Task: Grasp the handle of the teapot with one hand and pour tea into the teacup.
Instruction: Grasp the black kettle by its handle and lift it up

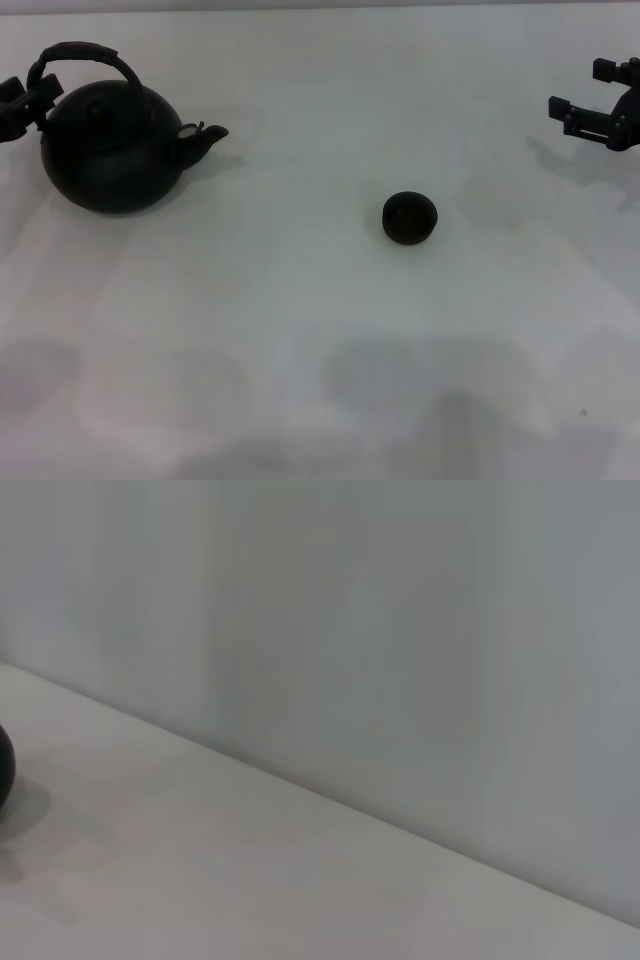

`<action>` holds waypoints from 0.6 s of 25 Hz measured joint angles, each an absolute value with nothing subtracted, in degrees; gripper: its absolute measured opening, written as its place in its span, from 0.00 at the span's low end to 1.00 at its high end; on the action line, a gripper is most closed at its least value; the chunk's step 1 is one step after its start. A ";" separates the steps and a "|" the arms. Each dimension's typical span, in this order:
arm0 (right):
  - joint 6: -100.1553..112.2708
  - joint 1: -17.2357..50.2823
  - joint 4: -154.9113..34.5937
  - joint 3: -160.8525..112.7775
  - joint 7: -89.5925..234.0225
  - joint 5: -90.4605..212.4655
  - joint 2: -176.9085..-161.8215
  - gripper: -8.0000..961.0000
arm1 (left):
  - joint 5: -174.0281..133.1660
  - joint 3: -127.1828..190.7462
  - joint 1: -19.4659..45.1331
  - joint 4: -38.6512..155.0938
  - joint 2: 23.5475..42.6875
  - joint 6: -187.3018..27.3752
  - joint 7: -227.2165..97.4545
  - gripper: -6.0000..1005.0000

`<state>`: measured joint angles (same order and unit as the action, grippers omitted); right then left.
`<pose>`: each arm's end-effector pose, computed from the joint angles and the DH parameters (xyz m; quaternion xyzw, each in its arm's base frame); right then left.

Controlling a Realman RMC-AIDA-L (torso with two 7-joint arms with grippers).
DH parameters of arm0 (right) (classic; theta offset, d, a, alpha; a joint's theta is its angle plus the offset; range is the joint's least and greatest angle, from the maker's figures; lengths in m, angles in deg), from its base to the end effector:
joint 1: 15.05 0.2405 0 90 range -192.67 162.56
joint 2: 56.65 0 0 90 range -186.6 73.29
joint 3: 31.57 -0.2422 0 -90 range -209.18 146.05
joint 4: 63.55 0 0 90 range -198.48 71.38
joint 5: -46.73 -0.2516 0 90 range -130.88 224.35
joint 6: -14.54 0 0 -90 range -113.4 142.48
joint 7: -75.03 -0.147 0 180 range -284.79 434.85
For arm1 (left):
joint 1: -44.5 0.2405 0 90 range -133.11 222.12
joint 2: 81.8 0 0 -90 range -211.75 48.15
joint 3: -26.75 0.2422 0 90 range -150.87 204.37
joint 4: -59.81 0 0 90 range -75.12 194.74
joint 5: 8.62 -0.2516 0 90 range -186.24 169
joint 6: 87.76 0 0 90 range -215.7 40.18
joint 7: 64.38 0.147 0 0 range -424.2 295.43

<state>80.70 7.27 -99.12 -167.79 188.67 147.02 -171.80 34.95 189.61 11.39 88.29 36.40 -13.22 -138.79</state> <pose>0.3575 0.3707 0.0467 -0.8873 0.2261 0.1688 0.3647 -0.3901 0.3488 0.0483 -0.7569 -0.4241 -0.2978 0.3983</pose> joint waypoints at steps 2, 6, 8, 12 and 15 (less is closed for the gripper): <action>80.66 7.27 -99.16 -167.79 188.67 147.02 -171.79 0.86 | 34.43 189.61 11.39 88.29 36.41 -13.24 -138.80 0.65; 80.61 7.29 -99.16 -167.80 188.67 147.02 -171.79 0.86 | 34.06 189.61 11.40 88.29 36.54 -13.23 -138.79 0.53; 80.56 7.31 -99.14 -167.79 188.67 147.02 -171.79 0.86 | 34.26 189.61 11.52 88.31 36.57 -13.23 -138.79 0.47; 80.53 7.34 -99.12 -167.80 188.67 147.02 -171.79 0.86 | 35.06 189.61 11.70 88.46 36.59 -13.35 -139.05 0.33; 80.51 7.31 -99.05 -167.79 188.67 147.02 -171.79 0.86 | 35.25 189.61 11.52 89.44 36.66 -13.35 -139.95 0.21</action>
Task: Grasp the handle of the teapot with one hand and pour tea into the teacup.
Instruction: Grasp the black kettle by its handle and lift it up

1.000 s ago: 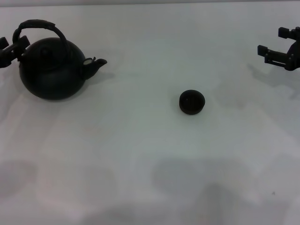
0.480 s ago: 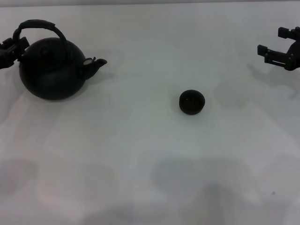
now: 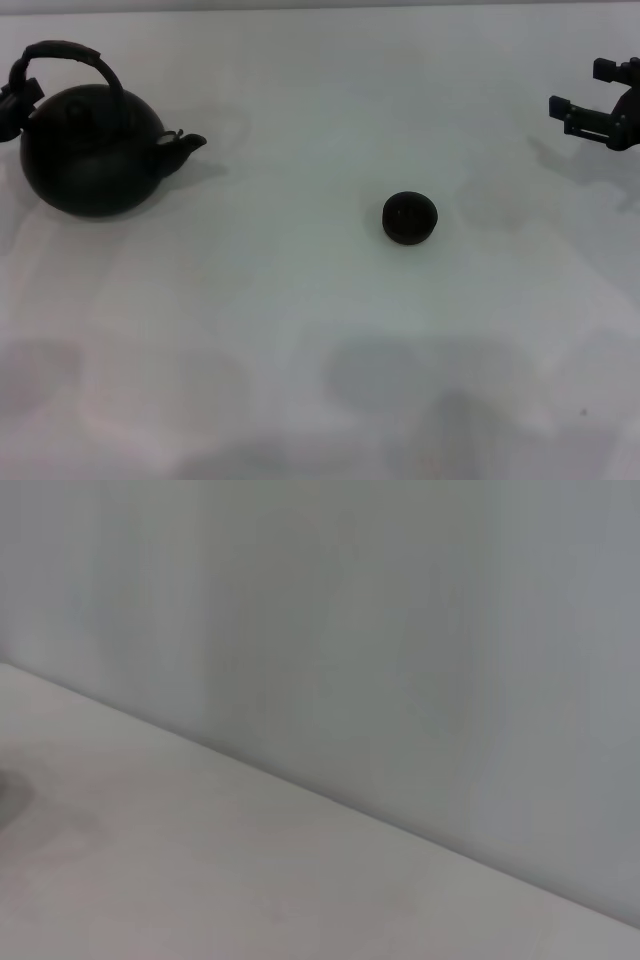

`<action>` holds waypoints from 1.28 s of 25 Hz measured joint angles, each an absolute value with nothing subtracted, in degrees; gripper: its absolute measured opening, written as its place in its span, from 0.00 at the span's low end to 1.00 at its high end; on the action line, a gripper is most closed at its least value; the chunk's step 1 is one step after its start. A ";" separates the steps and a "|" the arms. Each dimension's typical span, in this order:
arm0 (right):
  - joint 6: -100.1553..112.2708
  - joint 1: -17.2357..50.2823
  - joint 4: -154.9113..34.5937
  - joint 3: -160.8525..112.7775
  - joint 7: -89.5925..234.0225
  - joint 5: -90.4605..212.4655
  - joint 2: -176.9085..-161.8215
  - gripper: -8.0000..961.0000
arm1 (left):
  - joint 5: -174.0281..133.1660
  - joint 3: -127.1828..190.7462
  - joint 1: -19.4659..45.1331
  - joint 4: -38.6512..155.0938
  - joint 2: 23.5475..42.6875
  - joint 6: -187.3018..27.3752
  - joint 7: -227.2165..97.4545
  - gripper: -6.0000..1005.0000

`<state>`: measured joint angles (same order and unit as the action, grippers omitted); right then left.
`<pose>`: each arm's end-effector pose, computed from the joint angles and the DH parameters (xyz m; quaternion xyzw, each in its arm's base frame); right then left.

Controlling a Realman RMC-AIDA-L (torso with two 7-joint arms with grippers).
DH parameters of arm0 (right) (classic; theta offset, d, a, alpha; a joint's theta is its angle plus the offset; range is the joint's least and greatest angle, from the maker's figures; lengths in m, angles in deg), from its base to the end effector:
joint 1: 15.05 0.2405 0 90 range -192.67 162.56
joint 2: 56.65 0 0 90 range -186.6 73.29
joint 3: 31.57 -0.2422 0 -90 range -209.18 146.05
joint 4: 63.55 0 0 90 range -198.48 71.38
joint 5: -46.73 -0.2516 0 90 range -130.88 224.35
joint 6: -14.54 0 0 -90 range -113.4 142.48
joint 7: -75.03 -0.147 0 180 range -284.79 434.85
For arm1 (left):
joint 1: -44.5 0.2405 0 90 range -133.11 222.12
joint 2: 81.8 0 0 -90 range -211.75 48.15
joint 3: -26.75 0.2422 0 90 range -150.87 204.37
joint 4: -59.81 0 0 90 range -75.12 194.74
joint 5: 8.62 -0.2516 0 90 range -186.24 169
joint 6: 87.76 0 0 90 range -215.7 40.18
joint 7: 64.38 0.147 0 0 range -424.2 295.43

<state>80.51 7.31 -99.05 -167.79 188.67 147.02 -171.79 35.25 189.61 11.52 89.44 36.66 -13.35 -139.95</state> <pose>0.3578 0.3710 0.0467 -0.8869 0.2268 0.1680 0.3656 -0.3929 0.3474 0.0522 -0.7502 -0.4311 -0.2975 0.4035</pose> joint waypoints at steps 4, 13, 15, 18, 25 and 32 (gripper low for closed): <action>80.45 7.29 -98.78 -167.80 188.69 147.02 -171.79 0.86 | 34.39 189.61 10.62 91.49 36.76 -12.89 -142.14 0.20; 80.56 7.38 -98.54 -167.80 189.32 147.02 -171.79 0.86 | 28.55 189.68 5.58 97.80 37.20 -9.58 -147.32 0.20; 80.59 7.46 -98.53 -167.80 189.34 147.02 -171.83 0.86 | 26.67 189.69 3.75 98.56 37.33 -9.41 -147.89 0.20; 80.61 7.61 -98.53 -167.80 189.40 147.01 -171.86 0.86 | 23.78 189.70 1.17 98.79 37.41 -9.37 -148.47 0.20; 80.68 7.97 -98.48 -167.45 190.32 146.10 -171.93 0.86 | 17.81 189.70 -4.83 99.01 37.61 -10.12 -150.08 0.19; 80.43 7.98 -98.35 -165.55 191.59 143.90 -171.97 0.86 | 12.83 189.69 -9.31 100.25 37.87 -12.44 -152.32 0.20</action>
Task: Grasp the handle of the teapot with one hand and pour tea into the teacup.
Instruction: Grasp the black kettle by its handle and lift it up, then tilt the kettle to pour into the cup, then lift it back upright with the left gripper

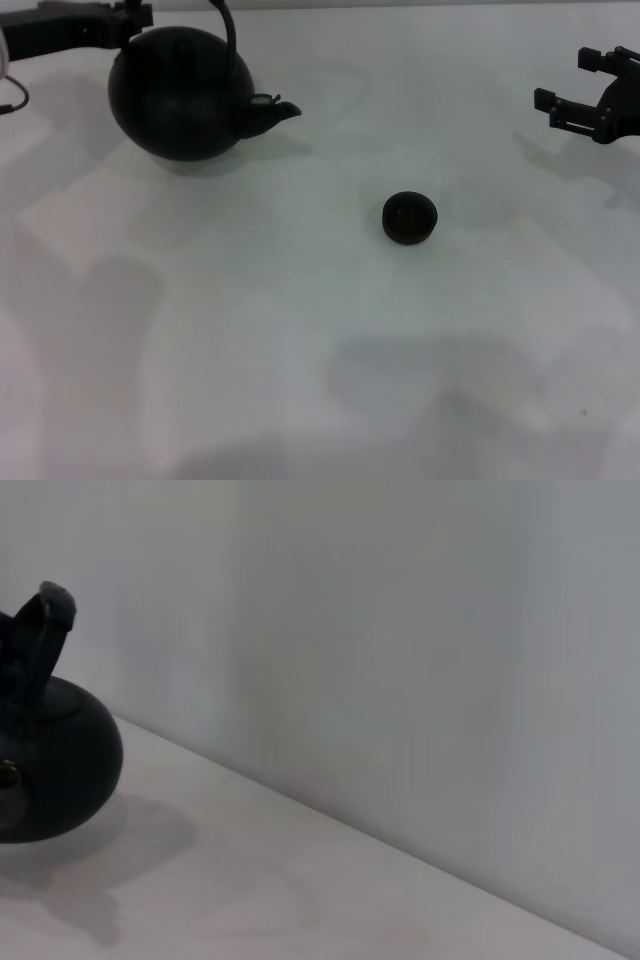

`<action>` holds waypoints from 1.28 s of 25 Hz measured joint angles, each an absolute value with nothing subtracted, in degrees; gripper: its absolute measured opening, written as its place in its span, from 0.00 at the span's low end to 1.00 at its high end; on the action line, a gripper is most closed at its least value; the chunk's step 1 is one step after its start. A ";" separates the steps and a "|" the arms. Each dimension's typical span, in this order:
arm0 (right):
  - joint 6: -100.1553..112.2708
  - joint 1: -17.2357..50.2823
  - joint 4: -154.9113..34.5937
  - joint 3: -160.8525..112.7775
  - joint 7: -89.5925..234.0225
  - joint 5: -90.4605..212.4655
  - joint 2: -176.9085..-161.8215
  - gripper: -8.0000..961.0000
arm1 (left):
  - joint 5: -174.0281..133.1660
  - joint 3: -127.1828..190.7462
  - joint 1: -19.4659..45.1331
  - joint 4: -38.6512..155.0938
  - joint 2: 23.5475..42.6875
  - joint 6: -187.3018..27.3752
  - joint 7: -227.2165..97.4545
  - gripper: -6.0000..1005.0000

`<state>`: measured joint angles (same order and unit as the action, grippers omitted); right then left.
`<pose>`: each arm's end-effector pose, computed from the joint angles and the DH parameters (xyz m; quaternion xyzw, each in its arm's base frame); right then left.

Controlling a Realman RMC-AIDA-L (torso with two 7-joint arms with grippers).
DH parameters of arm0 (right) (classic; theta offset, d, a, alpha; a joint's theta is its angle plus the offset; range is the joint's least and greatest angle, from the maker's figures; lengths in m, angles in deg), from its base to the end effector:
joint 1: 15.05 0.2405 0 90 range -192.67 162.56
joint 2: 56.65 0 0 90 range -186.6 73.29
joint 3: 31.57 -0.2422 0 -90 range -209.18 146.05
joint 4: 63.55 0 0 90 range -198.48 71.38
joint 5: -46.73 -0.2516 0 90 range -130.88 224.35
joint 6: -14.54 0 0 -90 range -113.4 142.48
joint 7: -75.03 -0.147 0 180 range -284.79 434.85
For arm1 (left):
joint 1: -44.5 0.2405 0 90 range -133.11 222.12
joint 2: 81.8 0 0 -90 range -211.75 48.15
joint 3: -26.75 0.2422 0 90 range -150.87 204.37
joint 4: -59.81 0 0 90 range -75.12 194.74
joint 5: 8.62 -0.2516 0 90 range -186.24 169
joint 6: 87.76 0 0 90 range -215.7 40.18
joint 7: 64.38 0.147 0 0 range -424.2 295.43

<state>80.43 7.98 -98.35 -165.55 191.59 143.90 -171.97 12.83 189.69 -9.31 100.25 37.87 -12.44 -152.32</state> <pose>0.3471 0.3763 0.0398 -0.8921 0.2014 0.1776 0.3634 -0.2902 0.4377 0.0545 -0.8520 -0.3709 -0.2011 0.3099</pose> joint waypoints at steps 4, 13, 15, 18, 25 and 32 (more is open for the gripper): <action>80.40 8.01 -98.35 -165.53 191.61 143.87 -171.97 0.86 | 10.44 189.69 -11.77 100.20 37.94 -13.91 -152.64 0.20; 80.27 8.77 -98.36 -165.50 192.29 143.25 -171.97 0.86 | 3.45 189.70 -17.33 98.92 38.40 -15.98 -154.18 0.19; 80.14 8.78 -98.36 -165.51 192.39 143.10 -171.95 0.86 | 2.34 189.70 -18.15 98.04 38.38 -16.51 -154.41 0.19; 79.94 8.79 -98.38 -165.51 192.42 142.89 -171.90 0.86 | 0.58 189.70 -19.48 97.25 38.37 -17.01 -154.59 0.18; 79.73 8.85 -98.73 -165.67 192.45 142.54 -171.80 0.86 | -3.40 189.70 -21.70 95.24 38.40 -18.12 -155.18 0.18; 79.11 9.07 -98.72 -165.63 192.45 142.53 -171.79 0.86 | -5.66 189.70 -23.19 94.46 38.52 -18.15 -155.67 0.18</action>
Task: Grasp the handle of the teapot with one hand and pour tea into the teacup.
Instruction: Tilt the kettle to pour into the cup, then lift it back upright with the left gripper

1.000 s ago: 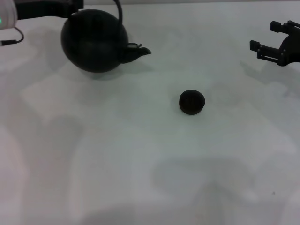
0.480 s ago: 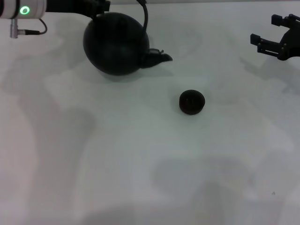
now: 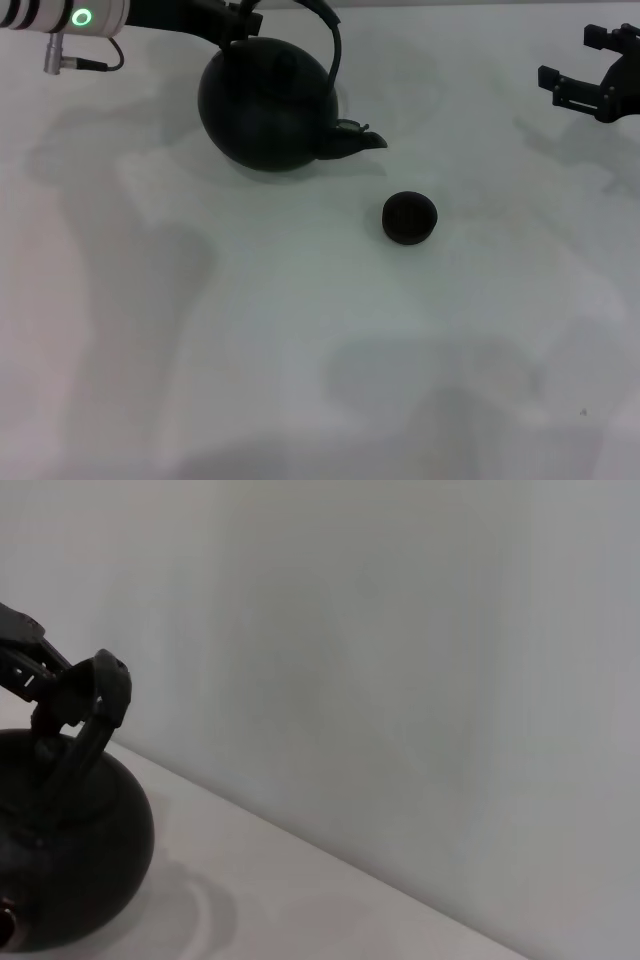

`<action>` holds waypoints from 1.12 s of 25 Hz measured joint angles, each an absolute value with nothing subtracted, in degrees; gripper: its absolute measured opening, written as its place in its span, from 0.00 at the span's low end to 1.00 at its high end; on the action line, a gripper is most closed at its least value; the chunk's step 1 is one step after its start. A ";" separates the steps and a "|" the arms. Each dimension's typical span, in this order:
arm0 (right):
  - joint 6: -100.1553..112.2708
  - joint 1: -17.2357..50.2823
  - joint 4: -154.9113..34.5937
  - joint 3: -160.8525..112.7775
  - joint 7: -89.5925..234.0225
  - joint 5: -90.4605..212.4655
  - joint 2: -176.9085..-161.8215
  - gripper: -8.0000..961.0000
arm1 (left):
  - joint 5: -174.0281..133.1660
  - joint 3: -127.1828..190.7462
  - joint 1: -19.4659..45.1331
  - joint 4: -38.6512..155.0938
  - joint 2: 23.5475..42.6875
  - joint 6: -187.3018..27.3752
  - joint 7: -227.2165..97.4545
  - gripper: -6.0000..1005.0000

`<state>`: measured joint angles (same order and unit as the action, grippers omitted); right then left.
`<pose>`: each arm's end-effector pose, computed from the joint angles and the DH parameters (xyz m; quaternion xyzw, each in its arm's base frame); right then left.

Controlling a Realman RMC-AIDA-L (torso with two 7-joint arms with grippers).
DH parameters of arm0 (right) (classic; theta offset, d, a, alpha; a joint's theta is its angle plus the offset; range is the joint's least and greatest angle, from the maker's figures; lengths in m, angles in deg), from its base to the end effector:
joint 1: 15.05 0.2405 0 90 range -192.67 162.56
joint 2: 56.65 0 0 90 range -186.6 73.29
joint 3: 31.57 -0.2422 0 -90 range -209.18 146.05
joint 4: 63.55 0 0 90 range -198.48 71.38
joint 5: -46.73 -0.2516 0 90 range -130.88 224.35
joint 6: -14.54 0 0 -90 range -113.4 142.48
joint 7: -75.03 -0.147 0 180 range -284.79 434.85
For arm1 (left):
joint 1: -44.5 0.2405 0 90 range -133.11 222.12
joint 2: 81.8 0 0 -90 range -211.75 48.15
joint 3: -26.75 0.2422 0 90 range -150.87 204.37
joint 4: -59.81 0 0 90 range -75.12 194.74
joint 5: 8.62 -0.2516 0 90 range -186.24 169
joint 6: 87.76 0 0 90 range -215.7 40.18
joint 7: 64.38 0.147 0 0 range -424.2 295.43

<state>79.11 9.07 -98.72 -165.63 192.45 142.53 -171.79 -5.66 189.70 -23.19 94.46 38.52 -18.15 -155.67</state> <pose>0.3406 0.3872 0.0463 -0.8877 0.1886 0.1800 0.3795 -0.2075 0.4782 0.0034 -0.9206 -0.2986 -0.0931 0.2340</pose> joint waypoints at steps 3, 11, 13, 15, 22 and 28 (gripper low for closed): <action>79.06 9.33 -98.57 -165.70 192.45 142.53 -171.79 0.86 | -6.33 189.70 -23.77 93.96 38.55 -18.24 -155.71 0.18; 78.37 9.56 -98.75 -165.62 192.26 142.53 -171.79 0.86 | -8.32 189.70 -25.76 93.76 38.54 -19.46 -155.77 0.18; 78.18 9.59 -98.75 -165.59 192.24 142.53 -171.79 0.86 | -8.67 189.69 -26.12 93.74 38.52 -19.67 -155.77 0.18; 77.87 9.83 -98.74 -165.56 192.22 142.53 -171.79 0.86 | -9.29 189.69 -26.61 93.69 38.52 -19.74 -155.77 0.18; 77.53 10.32 -98.74 -165.65 192.14 142.53 -171.79 0.86 | -12.59 189.69 -28.33 91.48 38.51 -19.77 -156.54 0.18; 77.23 10.35 -98.61 -165.90 192.22 141.68 -171.65 0.86 | -14.18 189.70 -28.53 91.36 38.51 -19.82 -156.58 0.18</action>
